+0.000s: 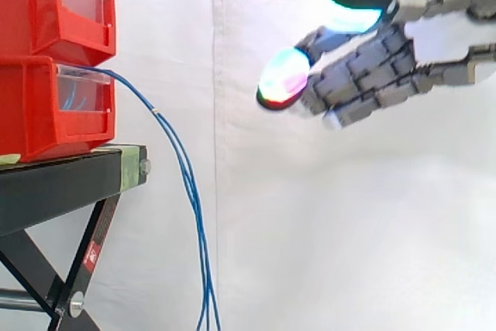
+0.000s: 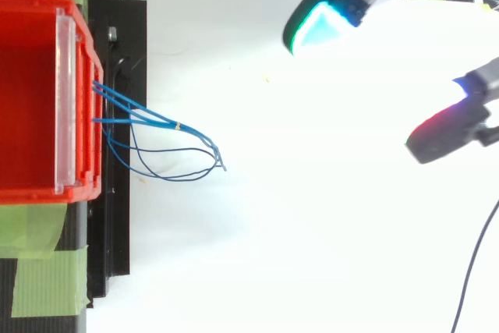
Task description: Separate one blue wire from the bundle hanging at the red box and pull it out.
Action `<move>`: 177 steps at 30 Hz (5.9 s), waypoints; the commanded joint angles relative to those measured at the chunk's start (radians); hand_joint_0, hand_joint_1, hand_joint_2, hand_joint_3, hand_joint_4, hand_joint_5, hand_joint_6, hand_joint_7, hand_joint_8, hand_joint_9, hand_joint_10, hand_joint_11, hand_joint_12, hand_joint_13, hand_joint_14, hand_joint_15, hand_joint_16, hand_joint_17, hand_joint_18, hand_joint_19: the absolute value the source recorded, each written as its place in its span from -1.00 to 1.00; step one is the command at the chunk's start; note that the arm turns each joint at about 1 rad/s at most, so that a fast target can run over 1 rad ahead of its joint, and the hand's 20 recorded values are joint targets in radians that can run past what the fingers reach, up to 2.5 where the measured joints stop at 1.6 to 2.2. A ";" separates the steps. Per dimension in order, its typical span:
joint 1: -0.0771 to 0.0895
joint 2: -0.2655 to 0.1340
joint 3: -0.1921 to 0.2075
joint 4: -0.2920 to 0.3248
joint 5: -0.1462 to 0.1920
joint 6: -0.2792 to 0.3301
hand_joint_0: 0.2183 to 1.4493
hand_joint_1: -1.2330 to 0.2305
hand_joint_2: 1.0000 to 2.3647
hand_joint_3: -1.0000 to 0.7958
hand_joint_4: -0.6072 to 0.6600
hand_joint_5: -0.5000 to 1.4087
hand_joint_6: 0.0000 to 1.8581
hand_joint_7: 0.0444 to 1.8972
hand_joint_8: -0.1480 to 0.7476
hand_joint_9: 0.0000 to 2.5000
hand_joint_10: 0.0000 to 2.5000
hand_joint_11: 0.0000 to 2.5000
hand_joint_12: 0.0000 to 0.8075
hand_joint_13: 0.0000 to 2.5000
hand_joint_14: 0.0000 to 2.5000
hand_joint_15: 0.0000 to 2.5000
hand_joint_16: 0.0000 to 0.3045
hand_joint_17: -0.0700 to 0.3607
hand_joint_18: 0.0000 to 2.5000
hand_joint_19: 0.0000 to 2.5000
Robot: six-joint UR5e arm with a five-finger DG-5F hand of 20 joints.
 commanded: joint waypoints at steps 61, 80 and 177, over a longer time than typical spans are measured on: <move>0.059 -0.359 0.068 0.506 0.051 -0.064 -0.49 -0.14 -1.00 -0.44 0.41 -0.69 -0.46 -0.22 0.04 -0.68 -0.99 -0.78 -0.10 -0.89 -1.00 -0.88 -0.63 -0.09 -0.98 -0.71; 0.058 -0.358 0.088 0.477 0.048 0.033 -0.44 -0.15 -1.00 -0.44 0.48 -0.64 -0.46 0.11 0.05 -0.63 -0.99 -0.72 -0.11 -0.86 -1.00 -0.86 -0.65 -0.12 -0.94 -0.70; 0.045 -0.359 0.165 0.382 0.055 0.032 -0.27 -0.16 -0.97 -0.16 0.37 -0.61 -0.39 0.31 0.10 -0.47 -0.99 -0.62 -0.09 -0.75 -0.99 -0.85 -0.66 -0.13 -0.81 -0.70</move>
